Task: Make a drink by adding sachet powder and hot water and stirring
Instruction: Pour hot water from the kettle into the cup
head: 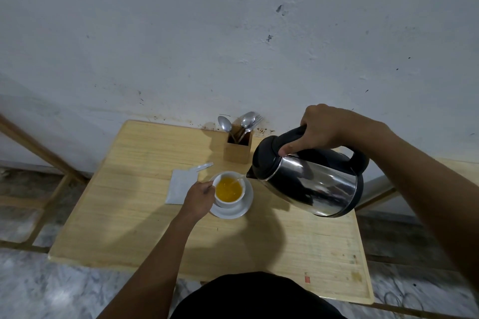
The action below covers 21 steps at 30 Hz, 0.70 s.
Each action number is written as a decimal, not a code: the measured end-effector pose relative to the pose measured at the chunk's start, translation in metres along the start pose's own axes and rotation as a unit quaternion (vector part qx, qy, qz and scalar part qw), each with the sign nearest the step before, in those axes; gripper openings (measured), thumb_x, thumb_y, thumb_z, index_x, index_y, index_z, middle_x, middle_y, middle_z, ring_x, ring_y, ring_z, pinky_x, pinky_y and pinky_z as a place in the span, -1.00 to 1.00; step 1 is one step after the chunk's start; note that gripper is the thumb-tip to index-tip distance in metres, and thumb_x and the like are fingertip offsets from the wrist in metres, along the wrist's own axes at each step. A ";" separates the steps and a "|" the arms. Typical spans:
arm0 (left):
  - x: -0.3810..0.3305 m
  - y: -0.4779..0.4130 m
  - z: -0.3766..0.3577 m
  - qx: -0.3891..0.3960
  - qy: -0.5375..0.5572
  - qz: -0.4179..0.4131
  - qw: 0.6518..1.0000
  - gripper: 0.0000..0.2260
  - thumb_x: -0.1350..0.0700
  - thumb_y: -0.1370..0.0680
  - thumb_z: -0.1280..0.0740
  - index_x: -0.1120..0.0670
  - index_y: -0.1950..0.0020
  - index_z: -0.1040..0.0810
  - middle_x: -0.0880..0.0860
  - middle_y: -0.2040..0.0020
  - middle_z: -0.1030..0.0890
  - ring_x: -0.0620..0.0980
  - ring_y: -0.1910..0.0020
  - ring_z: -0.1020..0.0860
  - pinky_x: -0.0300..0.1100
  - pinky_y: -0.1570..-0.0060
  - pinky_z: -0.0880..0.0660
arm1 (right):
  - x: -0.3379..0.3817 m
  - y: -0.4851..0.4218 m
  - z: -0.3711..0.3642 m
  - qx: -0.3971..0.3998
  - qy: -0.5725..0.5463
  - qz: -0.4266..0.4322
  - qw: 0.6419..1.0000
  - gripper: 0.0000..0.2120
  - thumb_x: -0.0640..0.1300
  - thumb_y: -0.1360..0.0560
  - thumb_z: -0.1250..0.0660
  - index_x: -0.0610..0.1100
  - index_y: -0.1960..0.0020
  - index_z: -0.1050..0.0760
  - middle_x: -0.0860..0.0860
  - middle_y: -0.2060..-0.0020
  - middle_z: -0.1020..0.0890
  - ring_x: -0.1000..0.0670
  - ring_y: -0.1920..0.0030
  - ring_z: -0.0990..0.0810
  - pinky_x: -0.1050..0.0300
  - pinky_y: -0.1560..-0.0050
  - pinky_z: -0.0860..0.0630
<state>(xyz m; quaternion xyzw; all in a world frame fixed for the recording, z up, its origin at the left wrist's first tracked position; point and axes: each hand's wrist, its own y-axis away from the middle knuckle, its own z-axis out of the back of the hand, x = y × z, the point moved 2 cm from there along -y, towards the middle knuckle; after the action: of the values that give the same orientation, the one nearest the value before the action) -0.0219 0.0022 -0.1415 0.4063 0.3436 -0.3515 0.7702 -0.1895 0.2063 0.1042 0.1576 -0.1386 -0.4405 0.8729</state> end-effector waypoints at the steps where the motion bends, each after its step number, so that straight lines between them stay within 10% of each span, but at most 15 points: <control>1: 0.001 0.000 0.000 -0.001 0.007 0.000 1.000 -0.76 0.17 -0.61 -0.17 0.00 0.04 -0.63 0.08 0.19 -0.47 0.09 0.15 -0.54 0.21 -0.05 -0.53 | -0.003 0.000 -0.001 -0.002 -0.010 -0.001 1.000 -0.28 0.51 -0.13 -0.42 -0.18 0.41 -0.38 -0.02 0.51 -0.39 -0.03 0.43 -0.37 0.08 0.34 -0.28; 4: 0.002 0.000 -0.001 -0.011 0.022 0.003 1.000 -0.75 0.18 -0.61 -0.18 0.09 -0.17 -0.61 0.03 0.24 -0.45 0.09 0.18 -0.53 0.18 -0.02 -0.55 | -0.014 0.004 -0.005 -0.007 -0.050 0.000 0.999 -0.28 0.50 -0.09 -0.42 -0.18 0.43 -0.35 -0.03 0.51 -0.35 -0.03 0.43 -0.33 0.05 0.33 -0.25; 8: -0.002 0.002 -0.002 -0.035 0.026 0.023 0.999 -0.69 0.20 -0.57 -0.20 -0.13 0.28 -0.54 0.08 0.27 -0.43 0.06 0.25 -0.48 0.06 0.12 -0.52 | -0.037 0.009 -0.012 -0.033 -0.134 0.000 0.990 -0.29 0.51 0.05 -0.40 -0.14 0.51 -0.29 0.00 0.55 -0.29 0.00 0.47 -0.29 0.06 0.33 -0.22; 13: -0.003 0.003 -0.007 -0.077 0.020 0.050 0.996 -0.77 0.17 -0.54 -0.20 0.05 0.33 -0.40 0.15 0.31 -0.38 0.05 0.31 -0.44 -0.06 0.20 -0.39 | -0.079 0.018 -0.027 -0.095 -0.249 -0.008 0.964 -0.36 0.44 0.03 -0.47 -0.09 0.62 -0.30 0.05 0.62 -0.27 0.08 0.57 -0.27 0.12 0.37 -0.22; 17: -0.002 0.002 -0.012 -0.098 0.016 0.066 0.993 -0.80 0.14 -0.54 -0.19 0.11 0.27 -0.45 0.16 0.35 -0.41 0.05 0.33 -0.45 -0.11 0.25 -0.34 | -0.112 0.020 -0.043 -0.156 -0.306 -0.006 0.939 -0.05 0.55 0.09 -0.45 -0.38 0.44 -0.35 -0.10 0.53 -0.31 -0.03 0.47 -0.33 0.07 0.32 -0.26; 21: -0.008 0.002 -0.017 -0.130 0.001 0.090 0.987 -0.78 0.18 -0.55 -0.16 0.19 0.27 -0.46 0.16 0.35 -0.47 0.06 0.30 -0.43 -0.12 0.27 -0.34 | -0.131 0.021 -0.054 -0.187 -0.337 -0.001 0.923 -0.40 0.37 -0.02 -0.51 -0.16 0.58 -0.44 0.08 0.65 -0.33 0.09 0.57 -0.33 0.11 0.36 -0.29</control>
<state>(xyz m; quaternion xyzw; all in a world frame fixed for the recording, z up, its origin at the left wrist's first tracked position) -0.0284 0.0203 -0.1416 0.3325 0.3492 -0.2332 0.8445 -0.2291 0.3326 0.0501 -0.1658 -0.3394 -0.4861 0.7880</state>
